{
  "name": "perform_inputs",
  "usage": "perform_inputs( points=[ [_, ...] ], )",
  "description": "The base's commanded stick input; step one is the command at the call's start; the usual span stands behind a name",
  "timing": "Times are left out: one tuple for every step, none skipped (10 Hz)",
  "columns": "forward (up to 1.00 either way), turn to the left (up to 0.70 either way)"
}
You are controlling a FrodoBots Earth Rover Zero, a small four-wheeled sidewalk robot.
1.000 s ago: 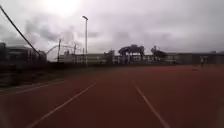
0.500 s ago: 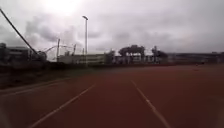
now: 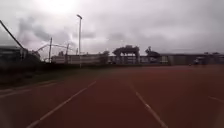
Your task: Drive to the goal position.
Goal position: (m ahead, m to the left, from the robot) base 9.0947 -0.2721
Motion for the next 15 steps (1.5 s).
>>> perform_inputs(
  points=[
    [0.5,0.0],
    [0.5,0.0],
    [0.5,0.0],
    [0.5,0.0],
    [0.5,0.0],
    [0.5,0.0],
    [0.5,0.0],
    [0.5,0.0],
    [0.5,0.0],
    [0.5,0.0],
    [0.5,0.0],
    [0.5,0.0],
    [0.5,0.0],
    [0.5,0.0],
    [0.5,0.0]
  ],
)
